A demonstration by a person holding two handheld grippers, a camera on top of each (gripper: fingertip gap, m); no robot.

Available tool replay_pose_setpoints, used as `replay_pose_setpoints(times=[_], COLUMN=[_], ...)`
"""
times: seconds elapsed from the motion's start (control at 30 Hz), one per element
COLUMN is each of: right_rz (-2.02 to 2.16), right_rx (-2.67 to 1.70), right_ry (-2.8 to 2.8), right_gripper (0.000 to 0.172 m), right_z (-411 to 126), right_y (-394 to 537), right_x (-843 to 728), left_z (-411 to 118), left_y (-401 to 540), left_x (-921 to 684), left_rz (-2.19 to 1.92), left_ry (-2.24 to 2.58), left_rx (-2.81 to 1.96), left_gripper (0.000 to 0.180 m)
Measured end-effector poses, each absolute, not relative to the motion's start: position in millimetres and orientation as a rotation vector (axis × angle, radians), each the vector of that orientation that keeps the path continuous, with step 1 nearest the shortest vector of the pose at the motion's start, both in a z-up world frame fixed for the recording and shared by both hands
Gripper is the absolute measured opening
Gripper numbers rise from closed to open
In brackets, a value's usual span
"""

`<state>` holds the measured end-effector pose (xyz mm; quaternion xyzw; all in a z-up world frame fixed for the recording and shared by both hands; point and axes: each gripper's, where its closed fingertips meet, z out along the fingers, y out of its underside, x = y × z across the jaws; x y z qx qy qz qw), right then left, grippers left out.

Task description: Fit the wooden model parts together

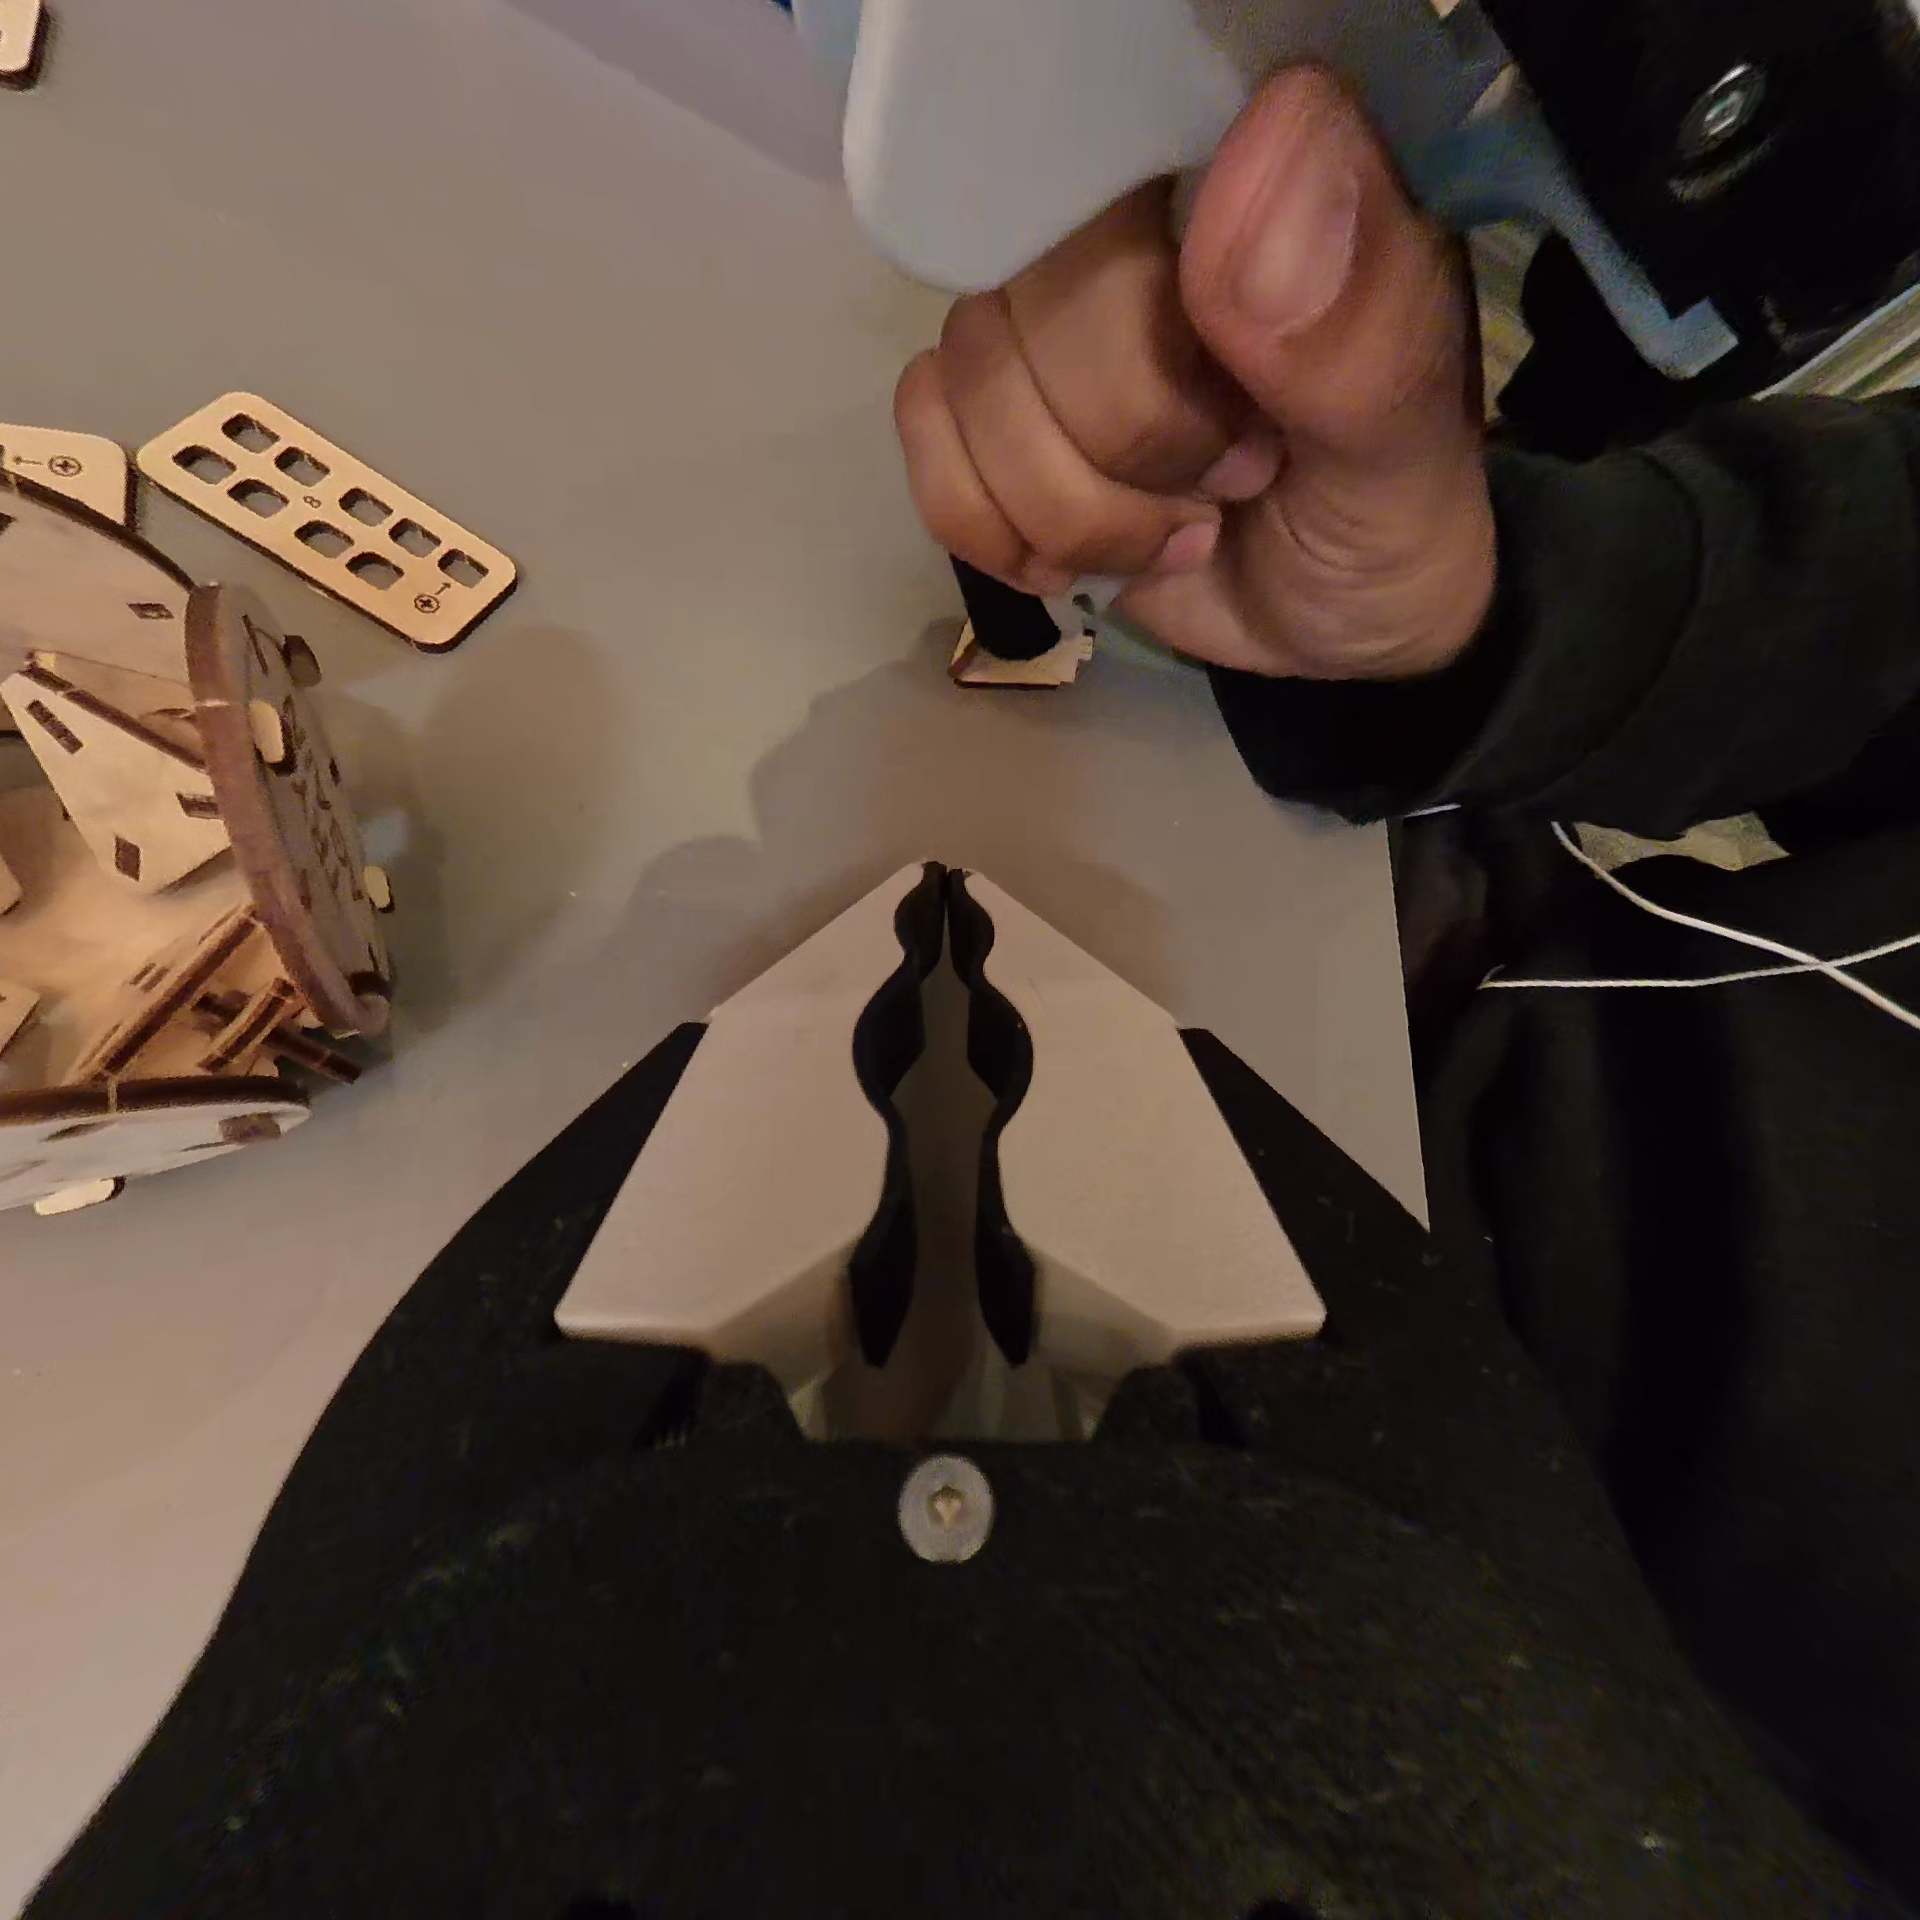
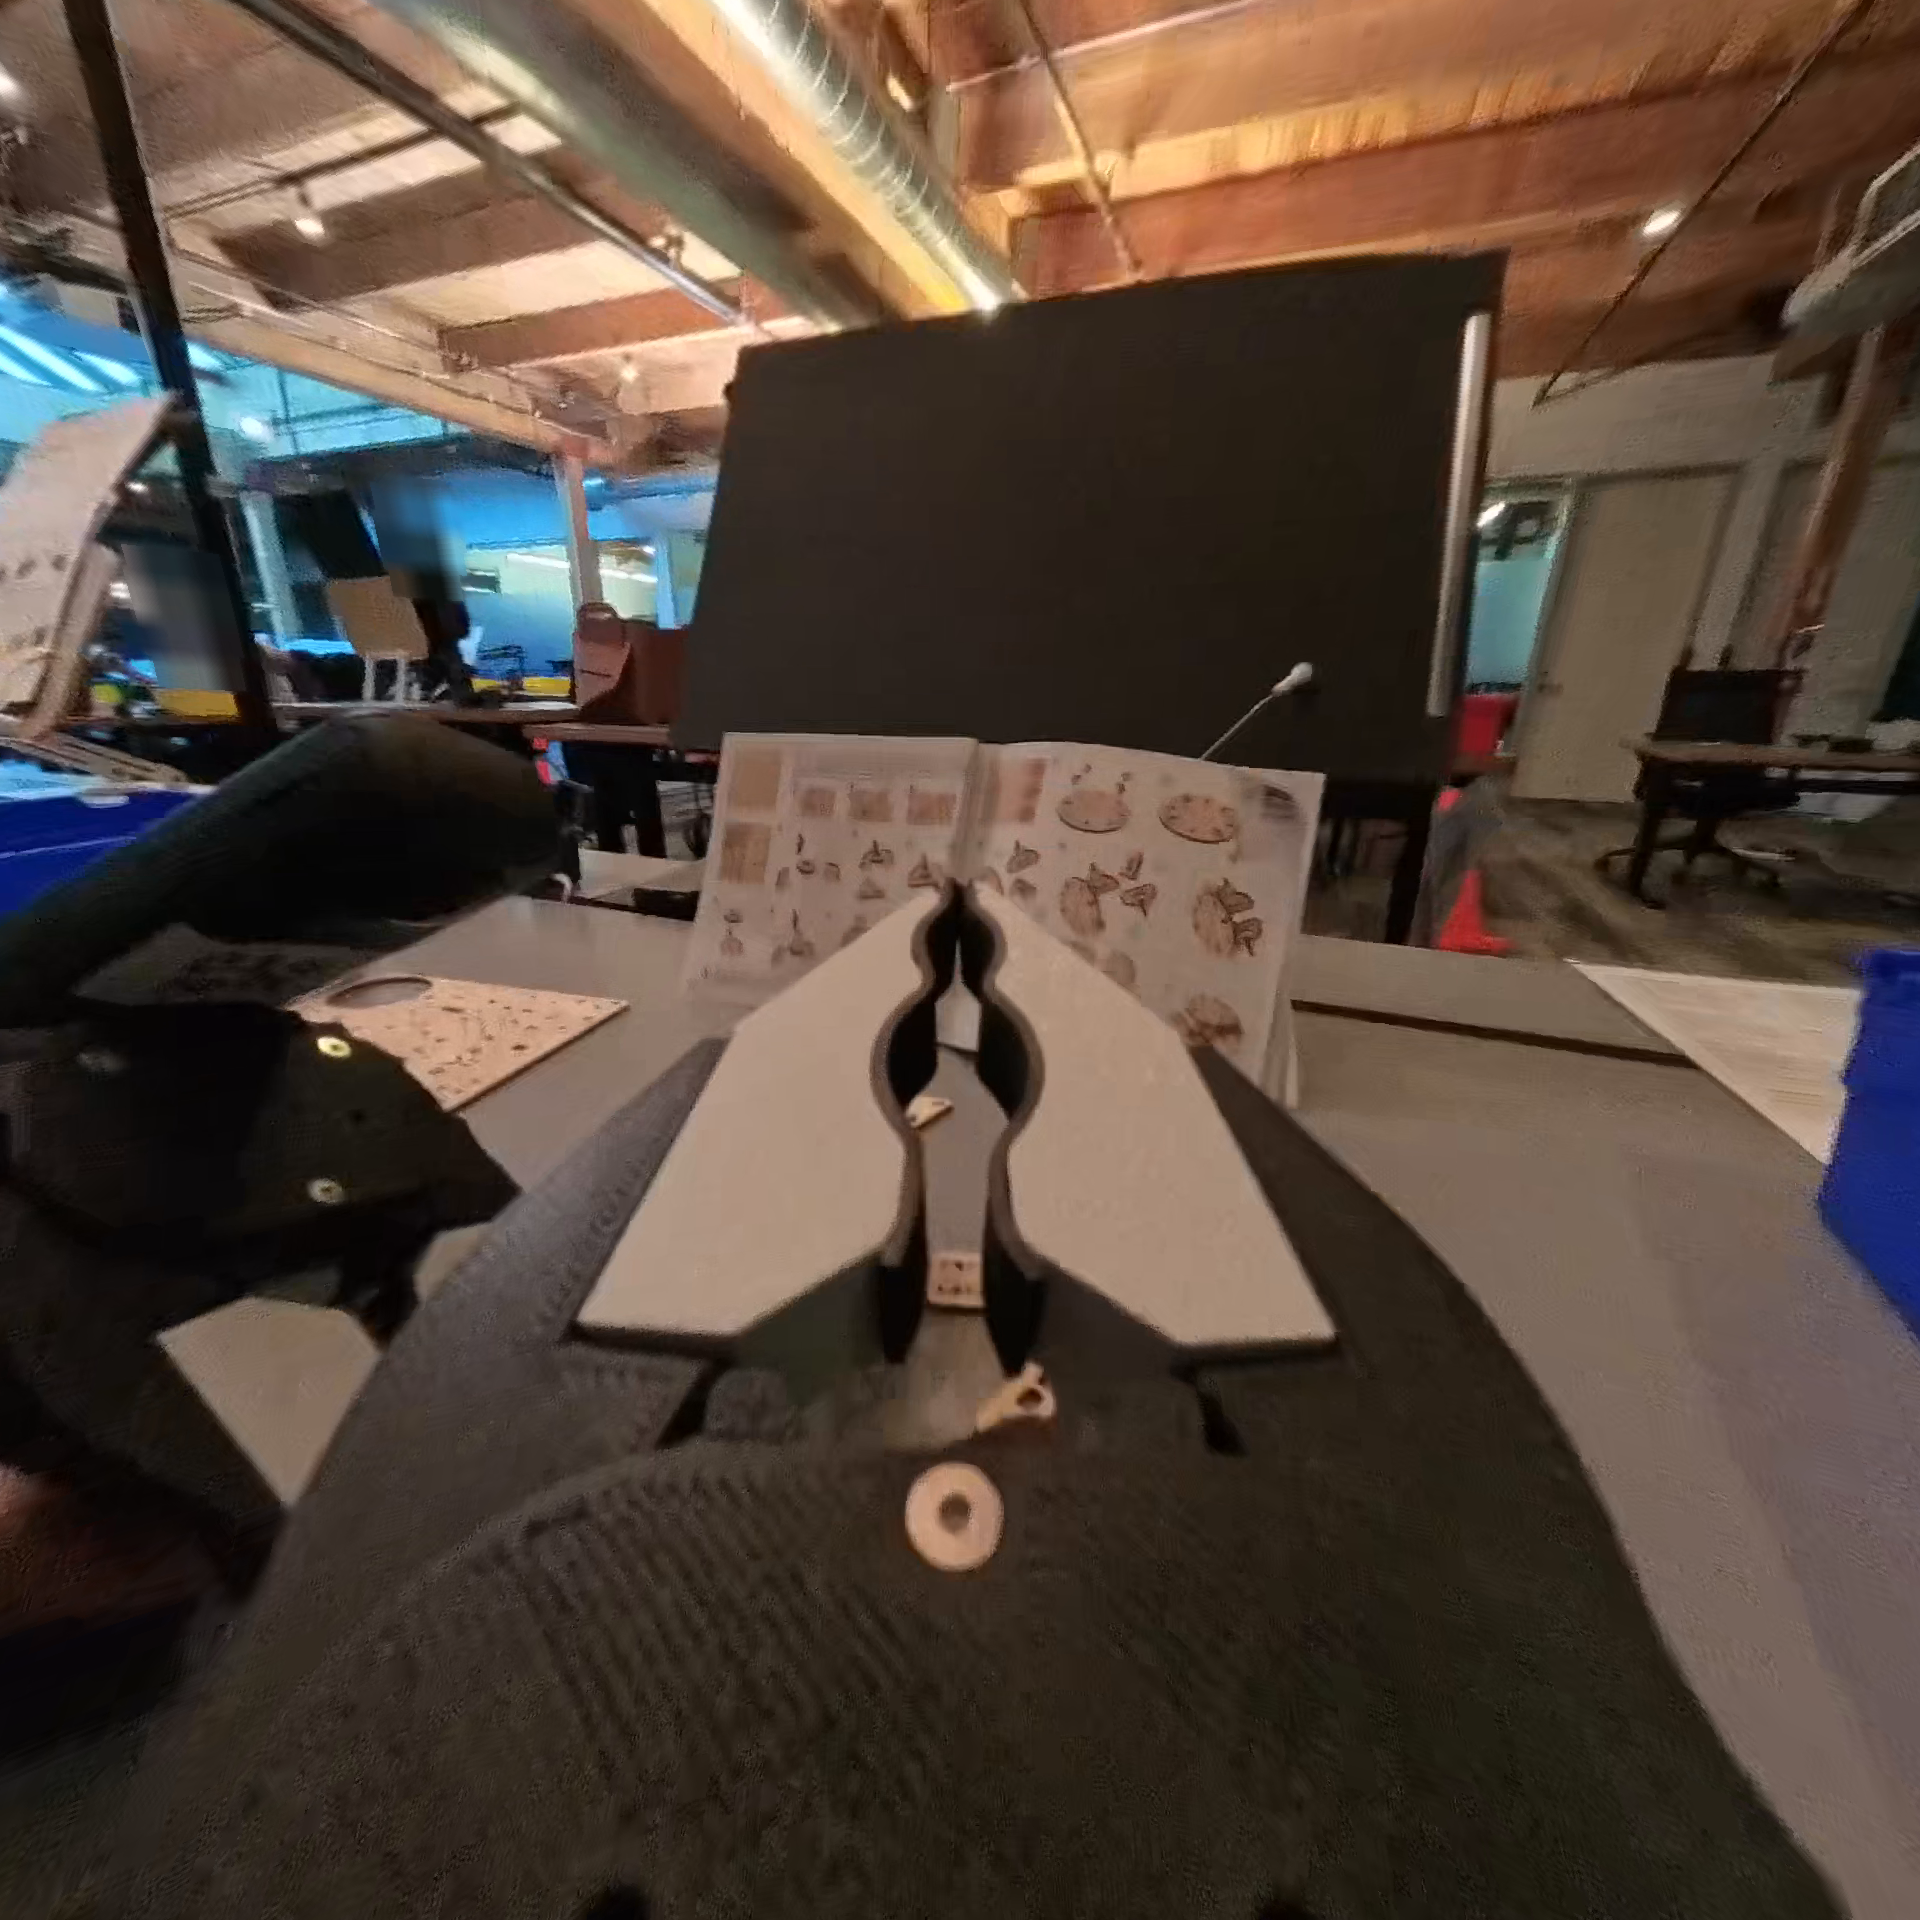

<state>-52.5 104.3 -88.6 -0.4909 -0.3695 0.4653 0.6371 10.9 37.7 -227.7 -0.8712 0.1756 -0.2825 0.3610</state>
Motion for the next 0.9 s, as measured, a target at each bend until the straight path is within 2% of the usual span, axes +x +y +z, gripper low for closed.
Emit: replay_pose_setpoints(times=[0.17,0.23,0.3,0.43,0.53,0.6,0.77,0.87,0.9], right_rz=[1.1,1.069,1.061,1.097,1.051,1.027,1.102,1.034,1.02], right_rx=[-1.058,-1.109,-1.13,-1.067,-1.127,-1.114,-1.047,-1.116,-1.108], right_ry=[-0.775,-0.849,-0.862,-0.799,-0.878,-0.898,-0.759,-0.878,-0.88], right_gripper=[0.0,0.0,0.0,0.0,0.0,0.0,0.0,0.0,0.0], right_z=[-59.4,-87.1,-89.5,-59.8,-91.3,-90.9,-46.8,-90.9,-87.8], right_y=[100.8,101.5,103.6,101.2,103.0,103.7,111.8,114.4,115.2], right_x=[-43.5,-55.1,-57.7,-47.9,-57.4,-56.0,-31.5,-46.1,-44.8], left_z=[-227.8,-227.5,-227.7,-227.8,-227.8,-228.2,-228.3,-228.5,-228.7], left_y=[37.7,37.7,37.4,37.5,37.4,37.2,37.1,37.1,36.9], left_x=[10.7,10.9,11.0,10.8,11.2,11.5,11.5,11.9,12.2], left_rz=[-0.731,-0.736,-0.732,-0.735,-0.734,-0.727,-0.731,-0.73,-0.729], left_ry=[0.45,0.449,0.451,0.448,0.451,0.456,0.454,0.457,0.46], left_rx=[-2.245,-2.243,-2.245,-2.245,-2.244,-2.247,-2.248,-2.247,-2.249], left_gripper=[0.0,0.0,0.0,0.0,0.0,0.0,0.0,0.0,0.0])
